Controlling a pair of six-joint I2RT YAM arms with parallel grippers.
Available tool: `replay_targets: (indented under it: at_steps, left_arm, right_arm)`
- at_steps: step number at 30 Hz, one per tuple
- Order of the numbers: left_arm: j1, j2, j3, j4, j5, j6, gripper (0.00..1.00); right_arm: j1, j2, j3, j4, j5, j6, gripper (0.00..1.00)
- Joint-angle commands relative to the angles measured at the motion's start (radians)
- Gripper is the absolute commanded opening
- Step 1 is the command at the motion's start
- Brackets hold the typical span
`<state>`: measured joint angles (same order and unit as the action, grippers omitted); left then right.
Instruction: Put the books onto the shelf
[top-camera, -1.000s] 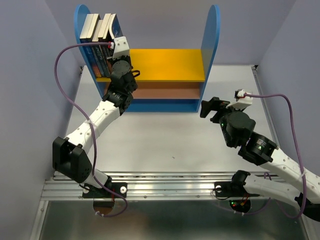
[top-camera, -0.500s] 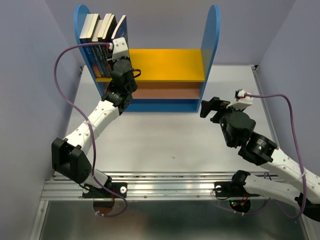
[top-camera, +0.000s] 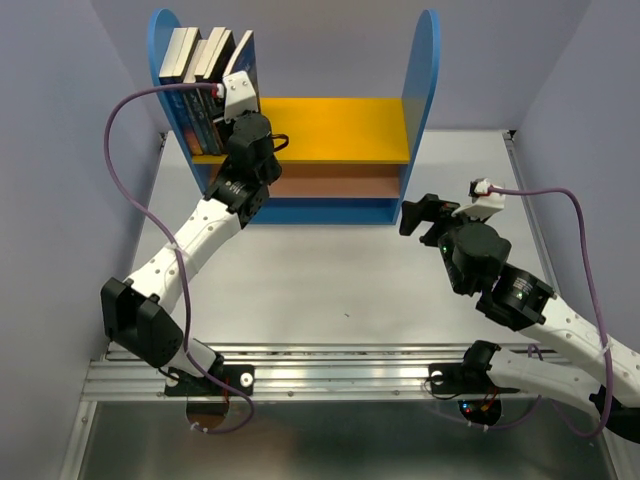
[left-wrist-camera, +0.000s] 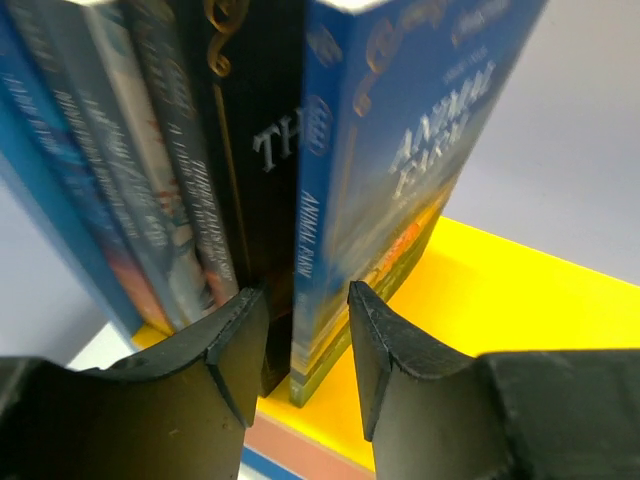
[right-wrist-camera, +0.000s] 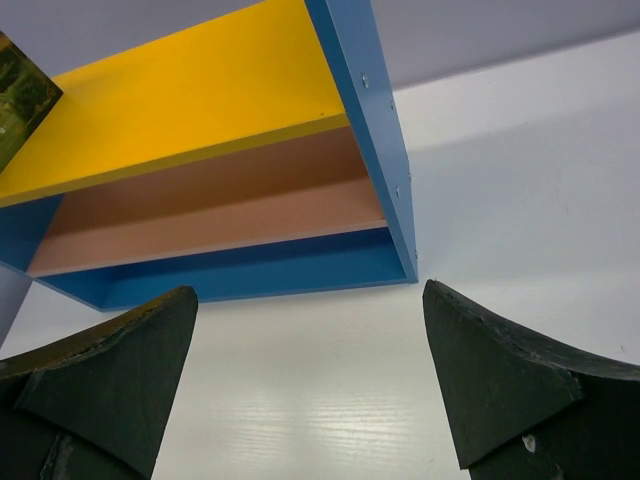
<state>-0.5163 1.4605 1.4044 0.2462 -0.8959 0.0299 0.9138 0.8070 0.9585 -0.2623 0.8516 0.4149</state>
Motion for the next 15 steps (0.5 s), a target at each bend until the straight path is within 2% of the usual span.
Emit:
replay_targets:
  at_steps: [1,3,6,9,15]
  left_arm:
    - [-0.007,-0.017,0.113,-0.040,-0.291,0.008,0.51]
    - [-0.013,-0.005,0.168,-0.094,-0.305,-0.022,0.53]
    - [-0.011,0.027,0.255,-0.295,-0.304,-0.126,0.53]
    - [-0.013,0.050,0.327,-0.420,-0.293,-0.203,0.54]
    - [-0.013,0.095,0.418,-0.524,-0.287,-0.249,0.54]
  right_arm:
    - [0.003,0.001,0.014,0.014,-0.002,0.001,1.00]
    - [0.003,0.001,0.014,0.014,-0.005,0.001,1.00]
    - [0.003,-0.002,0.011,0.014,-0.008,0.002,1.00]
    - [0.003,-0.005,0.006,0.014,-0.006,0.002,1.00]
    - [0.003,-0.011,0.003,0.014,-0.006,0.002,1.00]
